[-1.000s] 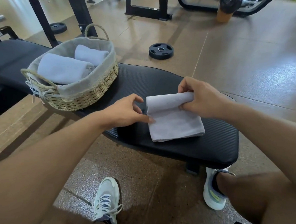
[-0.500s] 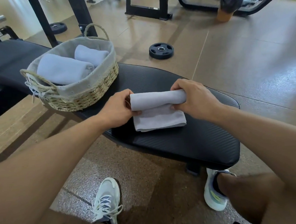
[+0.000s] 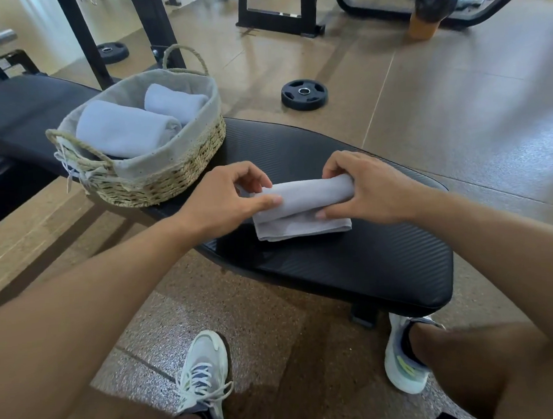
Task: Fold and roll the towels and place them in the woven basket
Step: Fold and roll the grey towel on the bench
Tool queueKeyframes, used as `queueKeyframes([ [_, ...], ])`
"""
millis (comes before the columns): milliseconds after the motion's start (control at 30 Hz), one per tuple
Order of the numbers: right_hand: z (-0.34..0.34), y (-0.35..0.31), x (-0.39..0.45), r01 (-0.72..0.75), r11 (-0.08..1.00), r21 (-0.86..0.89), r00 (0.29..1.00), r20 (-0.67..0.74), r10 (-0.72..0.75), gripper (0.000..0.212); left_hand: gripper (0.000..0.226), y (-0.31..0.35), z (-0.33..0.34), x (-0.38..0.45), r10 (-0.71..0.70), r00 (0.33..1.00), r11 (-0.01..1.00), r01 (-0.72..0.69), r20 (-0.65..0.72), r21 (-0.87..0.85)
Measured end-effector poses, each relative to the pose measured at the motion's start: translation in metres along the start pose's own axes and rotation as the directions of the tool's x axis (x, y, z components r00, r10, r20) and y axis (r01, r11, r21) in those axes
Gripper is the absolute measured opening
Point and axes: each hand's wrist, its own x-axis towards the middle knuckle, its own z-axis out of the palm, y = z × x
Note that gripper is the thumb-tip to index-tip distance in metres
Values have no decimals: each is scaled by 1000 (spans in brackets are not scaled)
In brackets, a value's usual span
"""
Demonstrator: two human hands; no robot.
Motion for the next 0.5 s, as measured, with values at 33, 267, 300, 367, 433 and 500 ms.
queueKeyframes([
  [33,-4,-2,-3,-15,998,63,1000,21,14,38,16,1,0,-1,6,1000,1000,-6,-2,2],
  [267,-3,5,-2,-136,973,189,986,120,114,24,11,-6,5,-1,2,1000,999,-2,-1,32],
  [300,-3,6,-1,-159,969,191,982,131,135,27,12,-6,6,0,0,1000,999,0,-5,42],
  [367,-4,8,-1,-206,962,180,974,131,184,36,21,-7,7,1,-14,1000,997,14,-2,82],
  [433,-5,9,0,-239,961,135,964,154,218,47,35,-9,8,3,-58,998,992,54,25,114],
  [500,-3,9,2,-248,965,86,951,212,226,57,43,-10,9,4,-124,990,985,115,67,130],
])
